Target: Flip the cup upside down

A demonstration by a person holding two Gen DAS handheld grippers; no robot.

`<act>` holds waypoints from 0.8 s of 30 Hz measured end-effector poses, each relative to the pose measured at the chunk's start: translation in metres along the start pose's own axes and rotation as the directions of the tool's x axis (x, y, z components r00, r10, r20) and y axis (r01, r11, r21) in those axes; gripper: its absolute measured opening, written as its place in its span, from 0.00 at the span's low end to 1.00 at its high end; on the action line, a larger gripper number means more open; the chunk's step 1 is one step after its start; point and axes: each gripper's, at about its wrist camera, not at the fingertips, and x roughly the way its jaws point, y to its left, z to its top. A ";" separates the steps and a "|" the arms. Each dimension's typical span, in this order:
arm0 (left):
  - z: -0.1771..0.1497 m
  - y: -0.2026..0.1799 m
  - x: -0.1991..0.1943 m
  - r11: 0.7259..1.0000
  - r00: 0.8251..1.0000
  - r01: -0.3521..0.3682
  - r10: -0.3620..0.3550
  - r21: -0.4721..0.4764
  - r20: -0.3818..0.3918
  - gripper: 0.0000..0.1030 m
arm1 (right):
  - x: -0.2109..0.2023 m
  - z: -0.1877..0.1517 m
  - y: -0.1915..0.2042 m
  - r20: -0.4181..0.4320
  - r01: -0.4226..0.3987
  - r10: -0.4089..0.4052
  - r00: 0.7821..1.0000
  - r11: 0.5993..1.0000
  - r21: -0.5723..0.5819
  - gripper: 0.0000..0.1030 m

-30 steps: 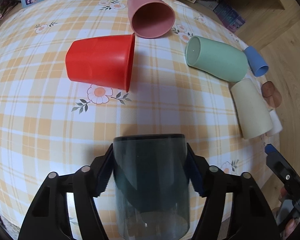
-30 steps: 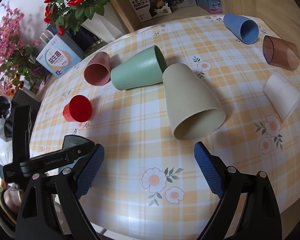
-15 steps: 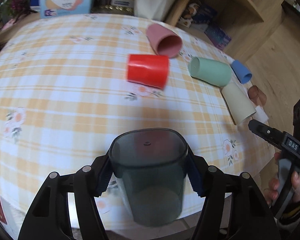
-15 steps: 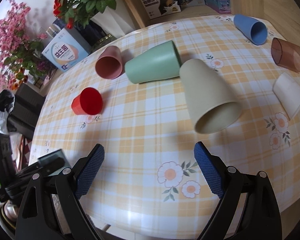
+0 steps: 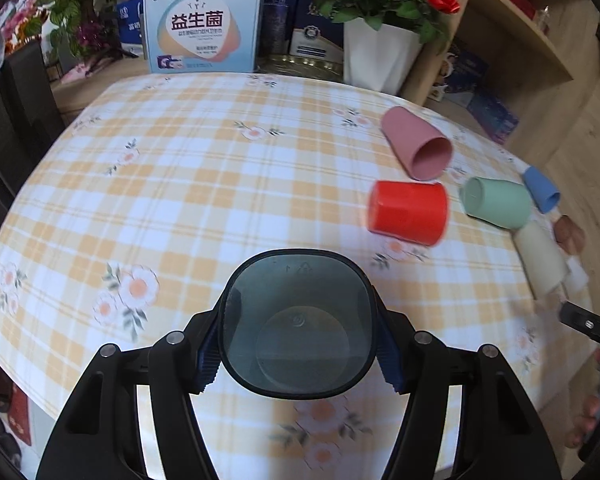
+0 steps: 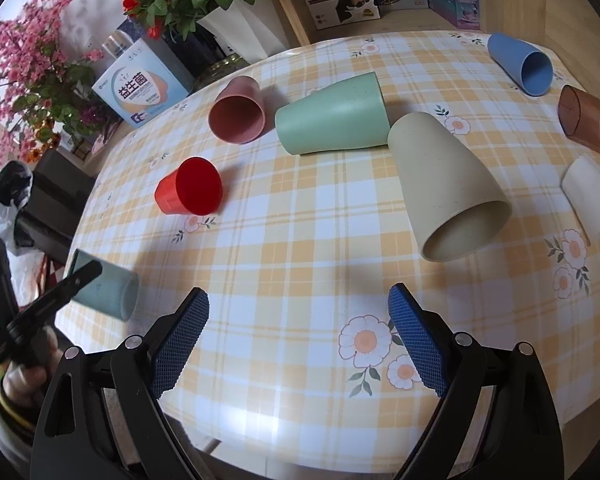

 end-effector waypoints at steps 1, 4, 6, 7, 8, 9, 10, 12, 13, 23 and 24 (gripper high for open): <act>0.003 0.001 0.003 1.000 1.000 -0.006 0.006 0.003 0.002 0.60 | -0.001 0.000 -0.001 0.000 0.001 -0.001 1.000 1.000 0.000 0.86; 0.011 -0.002 0.010 1.000 1.000 -0.018 0.018 0.024 0.009 0.60 | -0.002 0.000 -0.002 -0.003 0.001 -0.001 1.000 1.000 0.011 0.86; 0.015 -0.007 0.012 0.998 0.999 -0.031 0.030 0.049 0.011 0.60 | -0.003 0.000 -0.003 -0.002 -0.003 0.003 1.000 1.000 0.015 0.86; 0.017 -0.009 0.014 0.998 0.999 -0.035 0.035 0.057 0.006 0.60 | -0.003 0.000 -0.002 -0.002 -0.003 0.003 1.000 1.000 0.014 0.86; 0.018 -0.010 0.015 0.998 1.000 -0.029 0.030 0.058 -0.004 0.60 | -0.003 0.000 -0.002 -0.003 -0.003 0.003 1.000 1.000 0.011 0.86; 0.017 -0.011 0.016 0.998 1.000 -0.025 0.026 0.058 -0.009 0.60 | -0.004 0.000 -0.002 -0.003 -0.003 0.003 1.000 1.000 0.011 0.86; 0.016 -0.012 0.016 0.998 1.000 -0.016 0.017 0.056 -0.018 0.60 | -0.004 0.000 -0.002 -0.002 -0.004 0.004 1.000 1.000 0.013 0.86; 0.013 -0.015 0.018 0.998 0.999 -0.018 0.020 0.063 -0.030 0.61 | -0.004 -0.001 -0.002 -0.002 -0.006 0.006 1.000 1.000 0.016 0.86; 0.011 -0.017 0.018 0.997 0.999 -0.022 0.024 0.068 -0.032 0.61 | -0.005 0.000 -0.002 -0.002 -0.008 0.008 1.000 1.000 0.020 0.86; 0.004 -0.020 0.013 0.999 0.998 -0.028 0.029 0.025 -0.051 0.89 | -0.021 0.000 0.002 0.027 -0.020 0.020 0.999 1.000 0.014 0.86; 0.004 -0.020 0.011 0.999 0.998 -0.031 0.032 0.023 -0.053 0.90 | -0.024 0.000 0.002 0.033 -0.022 0.021 0.999 1.000 0.015 0.86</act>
